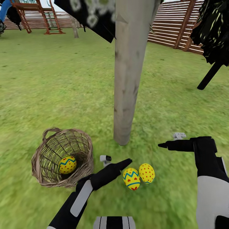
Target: Take the three Easter eggs out of the wicker basket on the lawn in the garden, then place them on the lawn next to a single tree (choose any tree) so that all three eggs are next to the same tree and none are left in the basket.
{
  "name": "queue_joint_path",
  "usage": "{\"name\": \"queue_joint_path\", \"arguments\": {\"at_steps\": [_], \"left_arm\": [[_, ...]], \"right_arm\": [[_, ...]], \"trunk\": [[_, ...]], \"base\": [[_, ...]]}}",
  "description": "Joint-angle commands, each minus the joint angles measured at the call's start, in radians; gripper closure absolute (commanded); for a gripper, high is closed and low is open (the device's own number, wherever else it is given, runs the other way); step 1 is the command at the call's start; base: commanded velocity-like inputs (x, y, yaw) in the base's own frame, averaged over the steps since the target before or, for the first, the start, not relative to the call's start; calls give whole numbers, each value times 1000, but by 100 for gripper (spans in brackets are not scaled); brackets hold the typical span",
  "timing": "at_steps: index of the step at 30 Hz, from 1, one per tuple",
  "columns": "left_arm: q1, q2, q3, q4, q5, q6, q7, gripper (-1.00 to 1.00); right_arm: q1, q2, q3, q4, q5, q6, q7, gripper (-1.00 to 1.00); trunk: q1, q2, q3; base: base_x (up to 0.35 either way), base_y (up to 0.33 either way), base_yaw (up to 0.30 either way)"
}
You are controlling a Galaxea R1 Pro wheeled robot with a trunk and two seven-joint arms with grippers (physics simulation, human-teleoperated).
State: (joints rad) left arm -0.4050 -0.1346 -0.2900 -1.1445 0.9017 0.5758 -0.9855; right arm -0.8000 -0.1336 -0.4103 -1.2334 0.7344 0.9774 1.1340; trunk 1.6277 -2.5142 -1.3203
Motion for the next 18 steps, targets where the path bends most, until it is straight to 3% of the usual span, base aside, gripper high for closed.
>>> {"name": "queue_joint_path", "arguments": {"at_steps": [1,8,13,18], "left_arm": [[-1,0,-1,-1,9,9,1,-100],[-1,1,-1,-4,11,9,2,-100],[-1,9,1,6,13,8,-4,-100],[-1,11,1,15,84,7,-2,-100]], "right_arm": [[-1,0,-1,4,9,5,9,-100],[-1,0,-1,15,10,1,5,-100],[-1,0,1,35,10,1,3,-100],[-1,0,1,38,10,0,2,-100]], "trunk": [[0,0,3],[-3,2,30],[-3,2,30],[-3,2,30]], "base": [[138,0,0],[32,0,0],[1,-36,0],[-226,-3,0]]}}
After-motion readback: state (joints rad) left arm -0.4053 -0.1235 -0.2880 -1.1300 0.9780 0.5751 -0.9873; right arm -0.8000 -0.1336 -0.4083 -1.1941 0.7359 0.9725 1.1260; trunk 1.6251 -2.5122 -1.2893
